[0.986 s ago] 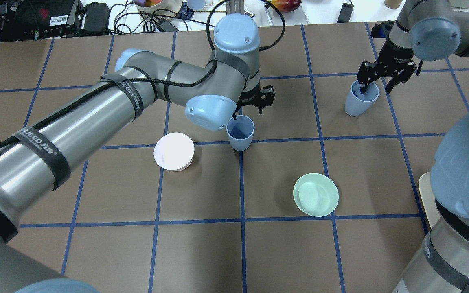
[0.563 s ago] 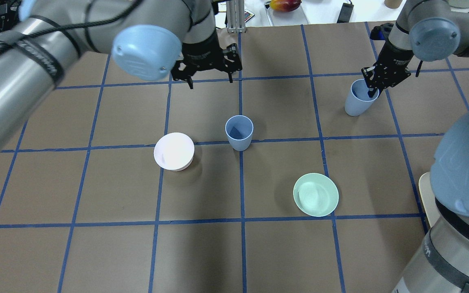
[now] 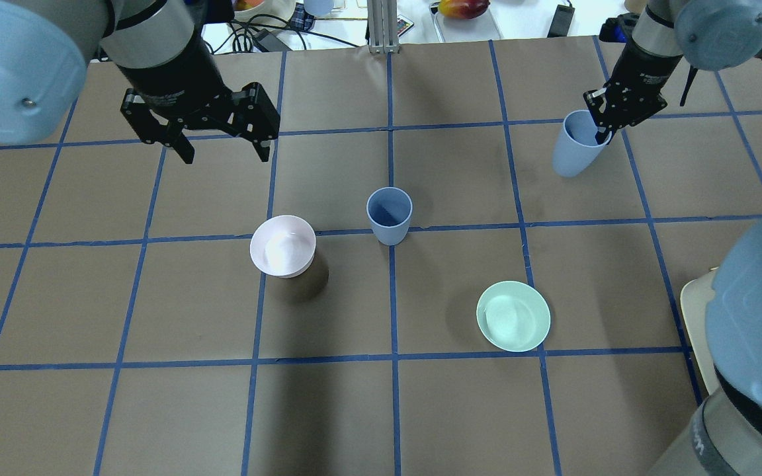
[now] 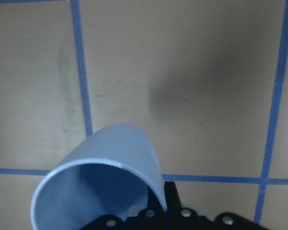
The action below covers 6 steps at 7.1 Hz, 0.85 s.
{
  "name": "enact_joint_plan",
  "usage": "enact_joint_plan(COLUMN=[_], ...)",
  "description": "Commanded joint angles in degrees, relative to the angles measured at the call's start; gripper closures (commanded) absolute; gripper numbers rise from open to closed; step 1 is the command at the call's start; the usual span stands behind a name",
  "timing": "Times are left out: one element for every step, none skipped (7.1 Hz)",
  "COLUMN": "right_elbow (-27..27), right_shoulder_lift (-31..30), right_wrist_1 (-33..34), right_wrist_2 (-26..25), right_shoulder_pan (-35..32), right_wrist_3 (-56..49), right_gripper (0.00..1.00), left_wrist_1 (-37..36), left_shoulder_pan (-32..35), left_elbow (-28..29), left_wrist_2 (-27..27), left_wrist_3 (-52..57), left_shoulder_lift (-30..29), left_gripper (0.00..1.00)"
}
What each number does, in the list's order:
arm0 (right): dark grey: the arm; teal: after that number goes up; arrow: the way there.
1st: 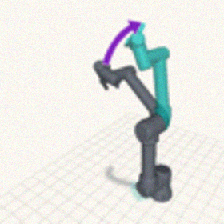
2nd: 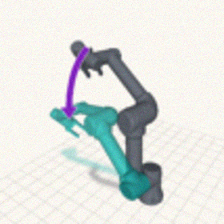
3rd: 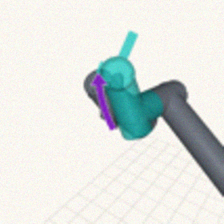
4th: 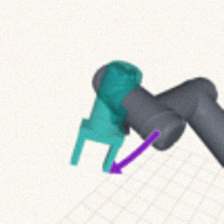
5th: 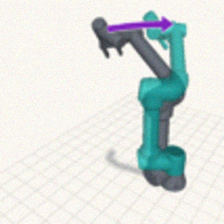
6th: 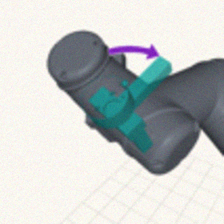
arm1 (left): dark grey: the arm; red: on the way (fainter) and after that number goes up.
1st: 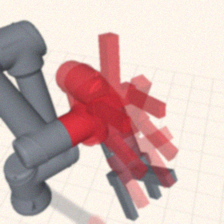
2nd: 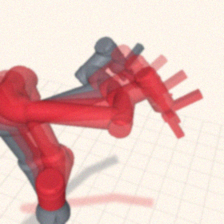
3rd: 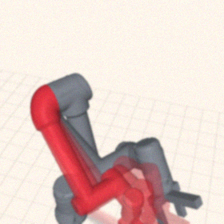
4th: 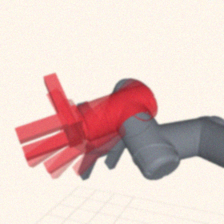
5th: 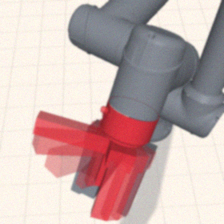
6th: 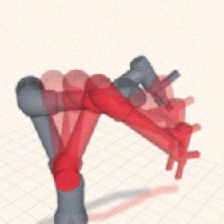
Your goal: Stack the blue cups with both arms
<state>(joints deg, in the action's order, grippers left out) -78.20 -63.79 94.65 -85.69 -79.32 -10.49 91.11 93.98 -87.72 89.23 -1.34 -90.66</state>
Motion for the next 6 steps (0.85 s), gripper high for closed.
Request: enact_joint_plan(right_elbow=[0.5,0.5,0.4,0.4,0.5,0.4], right_shoulder_lift=[-3.8,-4.2,-4.3,-4.2,-4.4,-4.3], right_wrist_1=[-3.3,-3.3,-3.2,-3.2,-3.2,-3.2], right_wrist_2=[2.4,2.6,2.8,4.1,5.7,5.8], right_shoulder_pan=[-9.3,-14.1,-18.5,-21.7,-23.4,-24.3], right_wrist_3=[13.4,20.4,26.0,30.1,31.5,31.8], right_gripper=[1.00,1.00,1.00,1.00,1.00,1.00], left_wrist_1=[-2.1,-2.5,-2.5,-2.5,-2.6,-2.6], left_shoulder_pan=[-5.1,-5.1,-5.1,-5.2,-5.1,-5.1], left_elbow=[-1.5,-0.9,-0.4,-0.5,-0.7,-0.8], left_wrist_2=[2.5,2.7,2.2,2.2,2.3,2.4], left_wrist_3=[4.0,3.9,3.9,3.9,3.9,3.8], left_shoulder_lift=[1.4,0.3,0.5,0.7,0.7,0.9], left_gripper=[0.00,0.00,0.00,0.00,0.00,0.00])
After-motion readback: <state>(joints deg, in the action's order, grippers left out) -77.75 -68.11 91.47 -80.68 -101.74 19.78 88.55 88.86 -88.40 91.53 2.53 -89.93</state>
